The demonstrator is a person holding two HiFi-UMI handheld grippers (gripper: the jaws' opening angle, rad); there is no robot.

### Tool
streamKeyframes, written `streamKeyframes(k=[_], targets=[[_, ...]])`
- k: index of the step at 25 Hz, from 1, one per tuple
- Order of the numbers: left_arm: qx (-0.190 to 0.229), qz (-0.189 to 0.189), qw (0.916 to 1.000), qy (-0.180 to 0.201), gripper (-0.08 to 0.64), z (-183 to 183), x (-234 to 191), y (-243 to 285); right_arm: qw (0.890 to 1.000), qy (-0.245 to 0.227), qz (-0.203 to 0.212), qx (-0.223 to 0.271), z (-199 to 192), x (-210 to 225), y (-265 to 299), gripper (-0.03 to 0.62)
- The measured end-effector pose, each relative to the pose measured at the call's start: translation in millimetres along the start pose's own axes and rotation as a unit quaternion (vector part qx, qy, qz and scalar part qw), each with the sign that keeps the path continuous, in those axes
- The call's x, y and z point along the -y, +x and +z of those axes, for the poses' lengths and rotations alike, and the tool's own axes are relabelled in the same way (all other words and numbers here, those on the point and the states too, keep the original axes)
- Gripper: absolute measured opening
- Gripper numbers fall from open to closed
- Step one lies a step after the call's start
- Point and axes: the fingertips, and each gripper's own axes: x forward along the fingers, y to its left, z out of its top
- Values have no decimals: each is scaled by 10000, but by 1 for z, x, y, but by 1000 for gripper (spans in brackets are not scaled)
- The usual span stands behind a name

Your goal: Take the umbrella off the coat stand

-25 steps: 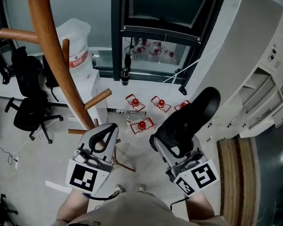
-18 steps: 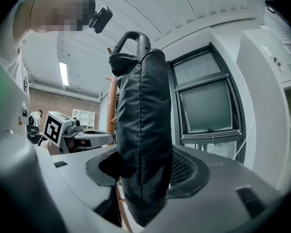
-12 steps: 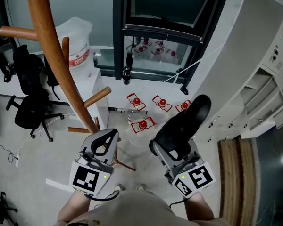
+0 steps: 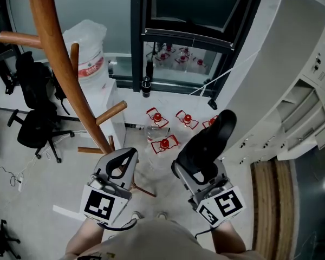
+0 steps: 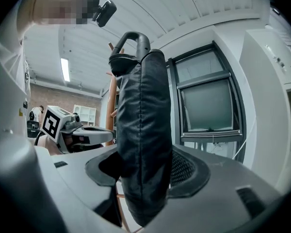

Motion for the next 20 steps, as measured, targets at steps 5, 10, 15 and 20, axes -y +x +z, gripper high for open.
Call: streamKeyframes(k=[5, 10, 15, 20], targets=[[-31, -7, 10000, 10, 8, -1, 1, 2, 10000, 7, 45, -28, 1, 1, 1, 252], [-59, -5, 10000, -7, 8, -3, 3, 4, 10000, -35, 51, 11, 6, 4, 1, 252], [-80, -19, 10000, -24, 8, -3, 1, 4, 10000, -69, 46, 45, 12, 5, 2, 252], [-61, -48, 9999, -67, 8, -5, 1, 4, 9999, -91, 98, 66, 14, 3, 2, 252]])
